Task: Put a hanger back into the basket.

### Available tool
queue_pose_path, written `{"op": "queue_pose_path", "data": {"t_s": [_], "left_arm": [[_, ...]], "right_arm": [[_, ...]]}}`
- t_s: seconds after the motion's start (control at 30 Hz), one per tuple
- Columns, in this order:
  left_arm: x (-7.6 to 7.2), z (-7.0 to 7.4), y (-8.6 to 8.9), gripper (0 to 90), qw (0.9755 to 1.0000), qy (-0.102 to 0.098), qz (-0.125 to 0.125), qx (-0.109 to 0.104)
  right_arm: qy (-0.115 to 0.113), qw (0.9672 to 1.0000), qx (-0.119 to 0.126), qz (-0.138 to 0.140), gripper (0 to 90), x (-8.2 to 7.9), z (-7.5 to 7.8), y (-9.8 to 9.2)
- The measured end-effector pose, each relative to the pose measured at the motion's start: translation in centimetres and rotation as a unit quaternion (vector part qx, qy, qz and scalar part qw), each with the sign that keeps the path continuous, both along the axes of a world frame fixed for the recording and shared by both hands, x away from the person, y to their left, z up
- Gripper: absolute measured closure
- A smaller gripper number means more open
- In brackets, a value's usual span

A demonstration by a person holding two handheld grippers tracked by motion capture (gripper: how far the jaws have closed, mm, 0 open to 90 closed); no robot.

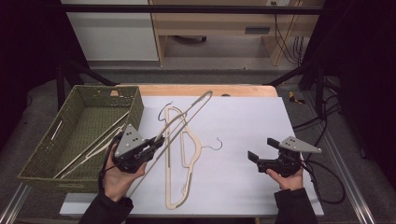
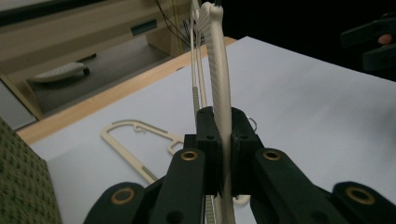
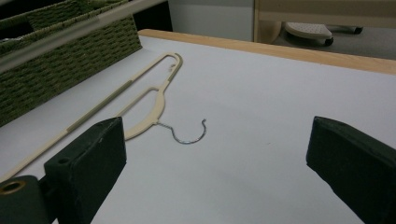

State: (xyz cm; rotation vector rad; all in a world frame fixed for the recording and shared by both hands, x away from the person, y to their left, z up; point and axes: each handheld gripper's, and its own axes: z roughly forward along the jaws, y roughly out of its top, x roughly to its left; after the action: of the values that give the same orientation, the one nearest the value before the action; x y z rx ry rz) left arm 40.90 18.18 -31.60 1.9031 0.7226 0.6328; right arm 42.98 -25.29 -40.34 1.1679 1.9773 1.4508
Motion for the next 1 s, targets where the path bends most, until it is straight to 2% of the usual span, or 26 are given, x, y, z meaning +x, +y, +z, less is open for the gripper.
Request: {"op": "queue_pose_path", "data": {"t_s": [0.13,0.27,0.43,0.57,0.67,0.83,0.93,1.0], "left_arm": [[0.2,3.0,1.4,85.2,0.9996,-0.018,-0.019,0.008],[0.9,4.8,3.2,85.2,0.9995,-0.016,-0.025,0.007],[2.2,6.1,5.8,85.2,0.9994,-0.018,-0.024,0.016],[3.4,6.4,8.2,85.1,0.9997,-0.010,-0.018,0.012],[4.2,6.3,9.9,85.1,0.9997,-0.013,-0.014,0.017],[5.4,5.9,12.4,85.0,0.9997,-0.012,-0.006,0.018],[6.0,5.5,13.6,84.9,0.9995,-0.015,0.000,0.029],[6.4,5.0,14.5,84.9,0.9995,-0.010,0.006,0.028]], "right_arm": [[0.001,1.0000,-0.001,-0.001,4.9,0.0,0.0,0.0],[0.002,1.0000,-0.002,-0.002,4.6,0.0,0.0,0.0],[0.004,1.0000,0.000,-0.002,4.2,0.0,0.0,0.1],[0.003,1.0000,-0.004,-0.002,3.8,0.1,-0.1,0.1],[0.003,1.0000,-0.003,-0.004,3.6,0.1,-0.1,0.1],[0.003,1.0000,-0.005,-0.004,3.4,0.1,-0.1,0.2],[0.003,0.9999,-0.012,0.000,3.4,0.1,-0.2,0.1],[0.004,0.9999,-0.010,-0.001,3.4,0.1,-0.1,0.1]]}}
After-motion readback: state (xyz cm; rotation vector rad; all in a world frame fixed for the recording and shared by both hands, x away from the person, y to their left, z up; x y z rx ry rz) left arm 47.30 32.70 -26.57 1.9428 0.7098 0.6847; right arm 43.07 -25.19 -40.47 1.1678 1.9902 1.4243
